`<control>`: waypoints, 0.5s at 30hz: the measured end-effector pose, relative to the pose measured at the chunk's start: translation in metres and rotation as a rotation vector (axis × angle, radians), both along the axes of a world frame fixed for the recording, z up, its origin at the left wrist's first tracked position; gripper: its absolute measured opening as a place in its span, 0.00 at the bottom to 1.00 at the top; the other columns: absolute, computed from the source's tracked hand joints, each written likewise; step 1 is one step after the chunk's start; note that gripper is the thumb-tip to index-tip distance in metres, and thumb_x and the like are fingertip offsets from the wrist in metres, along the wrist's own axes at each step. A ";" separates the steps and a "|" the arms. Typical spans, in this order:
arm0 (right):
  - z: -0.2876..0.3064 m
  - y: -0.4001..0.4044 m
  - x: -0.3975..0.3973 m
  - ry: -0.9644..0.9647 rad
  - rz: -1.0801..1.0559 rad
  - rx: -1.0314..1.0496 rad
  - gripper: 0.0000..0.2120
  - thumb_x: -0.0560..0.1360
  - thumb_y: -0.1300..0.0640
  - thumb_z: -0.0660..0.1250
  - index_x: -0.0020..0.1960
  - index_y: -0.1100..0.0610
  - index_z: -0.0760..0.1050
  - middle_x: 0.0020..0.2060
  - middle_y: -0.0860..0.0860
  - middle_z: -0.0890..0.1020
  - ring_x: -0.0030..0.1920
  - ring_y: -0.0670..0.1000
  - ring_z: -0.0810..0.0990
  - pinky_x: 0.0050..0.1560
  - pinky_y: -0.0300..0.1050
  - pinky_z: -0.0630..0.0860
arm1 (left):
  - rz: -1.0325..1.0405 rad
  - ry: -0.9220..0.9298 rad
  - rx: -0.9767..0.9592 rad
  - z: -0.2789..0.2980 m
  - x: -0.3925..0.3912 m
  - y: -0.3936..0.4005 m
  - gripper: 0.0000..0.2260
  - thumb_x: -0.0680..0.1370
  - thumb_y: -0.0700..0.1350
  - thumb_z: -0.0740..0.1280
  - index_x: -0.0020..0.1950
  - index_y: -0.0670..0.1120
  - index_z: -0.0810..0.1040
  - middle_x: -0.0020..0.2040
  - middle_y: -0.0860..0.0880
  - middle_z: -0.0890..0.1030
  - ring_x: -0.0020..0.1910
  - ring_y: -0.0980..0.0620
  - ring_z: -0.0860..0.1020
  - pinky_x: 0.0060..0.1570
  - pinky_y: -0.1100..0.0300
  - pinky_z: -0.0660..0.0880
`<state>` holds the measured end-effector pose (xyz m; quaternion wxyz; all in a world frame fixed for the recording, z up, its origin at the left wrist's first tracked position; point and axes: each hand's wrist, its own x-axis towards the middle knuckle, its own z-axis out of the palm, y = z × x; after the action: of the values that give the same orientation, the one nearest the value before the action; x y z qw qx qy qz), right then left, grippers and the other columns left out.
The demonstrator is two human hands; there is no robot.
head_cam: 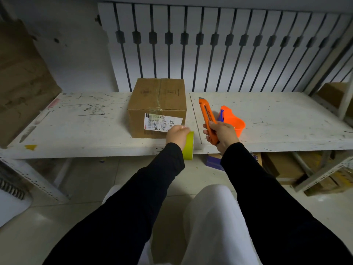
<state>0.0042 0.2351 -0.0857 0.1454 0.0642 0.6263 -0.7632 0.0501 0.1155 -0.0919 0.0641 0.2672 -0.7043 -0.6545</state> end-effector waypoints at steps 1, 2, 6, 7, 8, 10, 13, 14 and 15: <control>-0.002 0.002 -0.002 -0.013 -0.011 -0.013 0.10 0.79 0.64 0.58 0.57 0.66 0.72 0.37 0.54 0.78 0.33 0.50 0.76 0.28 0.37 0.73 | -0.009 -0.005 0.003 0.000 -0.001 0.003 0.10 0.76 0.43 0.65 0.55 0.40 0.77 0.54 0.40 0.77 0.51 0.45 0.74 0.57 0.52 0.72; -0.004 0.005 -0.004 -0.031 -0.022 -0.020 0.11 0.78 0.65 0.57 0.58 0.67 0.71 0.38 0.54 0.78 0.34 0.50 0.76 0.28 0.37 0.74 | -0.022 -0.010 -0.007 0.000 -0.003 0.006 0.11 0.77 0.43 0.65 0.56 0.40 0.77 0.55 0.41 0.77 0.53 0.44 0.74 0.59 0.53 0.71; -0.015 0.012 -0.013 -0.087 -0.053 -0.024 0.12 0.78 0.67 0.57 0.60 0.68 0.70 0.39 0.55 0.78 0.34 0.50 0.77 0.26 0.36 0.77 | -0.105 -0.013 -0.100 0.000 -0.010 0.014 0.18 0.75 0.45 0.68 0.63 0.40 0.74 0.63 0.44 0.76 0.63 0.45 0.73 0.58 0.57 0.69; -0.018 0.013 -0.014 -0.095 -0.056 -0.021 0.11 0.78 0.67 0.57 0.60 0.68 0.70 0.39 0.55 0.78 0.34 0.50 0.77 0.27 0.36 0.77 | -0.129 -0.015 -0.137 0.000 -0.013 0.017 0.18 0.75 0.45 0.68 0.63 0.41 0.73 0.63 0.43 0.76 0.63 0.45 0.73 0.57 0.58 0.69; -0.021 0.014 -0.016 -0.103 -0.059 -0.024 0.11 0.78 0.67 0.57 0.59 0.68 0.70 0.39 0.55 0.77 0.34 0.50 0.76 0.27 0.36 0.77 | -0.156 -0.016 -0.175 -0.001 -0.015 0.019 0.19 0.75 0.45 0.69 0.63 0.42 0.73 0.63 0.43 0.75 0.63 0.45 0.73 0.56 0.58 0.69; -0.028 0.015 -0.021 -0.121 -0.069 -0.032 0.09 0.78 0.66 0.58 0.57 0.67 0.70 0.37 0.55 0.76 0.33 0.50 0.75 0.26 0.36 0.77 | -0.212 -0.009 -0.242 -0.002 -0.020 0.023 0.20 0.73 0.44 0.70 0.63 0.42 0.72 0.63 0.44 0.75 0.62 0.45 0.73 0.53 0.60 0.68; -0.038 0.016 -0.027 -0.147 -0.073 -0.006 0.04 0.78 0.66 0.59 0.46 0.64 0.72 0.34 0.55 0.75 0.32 0.50 0.73 0.27 0.38 0.75 | -0.312 0.005 -0.337 -0.008 -0.028 0.029 0.22 0.71 0.41 0.72 0.63 0.43 0.71 0.61 0.43 0.75 0.61 0.43 0.74 0.54 0.57 0.71; -0.042 0.016 -0.030 -0.159 -0.071 -0.001 0.06 0.78 0.66 0.59 0.42 0.62 0.71 0.34 0.55 0.74 0.32 0.51 0.73 0.29 0.40 0.74 | -0.343 0.002 -0.375 -0.010 -0.031 0.030 0.23 0.71 0.40 0.72 0.64 0.44 0.70 0.62 0.42 0.75 0.61 0.43 0.73 0.56 0.56 0.71; -0.045 0.016 -0.034 -0.173 -0.069 -0.002 0.08 0.78 0.67 0.59 0.40 0.61 0.71 0.34 0.55 0.74 0.33 0.51 0.72 0.31 0.41 0.73 | -0.367 -0.002 -0.409 -0.011 -0.035 0.031 0.24 0.71 0.39 0.72 0.65 0.44 0.69 0.62 0.43 0.74 0.61 0.42 0.73 0.57 0.55 0.71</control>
<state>-0.0300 0.2507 -0.1309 0.1727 0.1513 0.6082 -0.7599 0.0150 0.1463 -0.1029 -0.0038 0.1172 -0.8585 -0.4992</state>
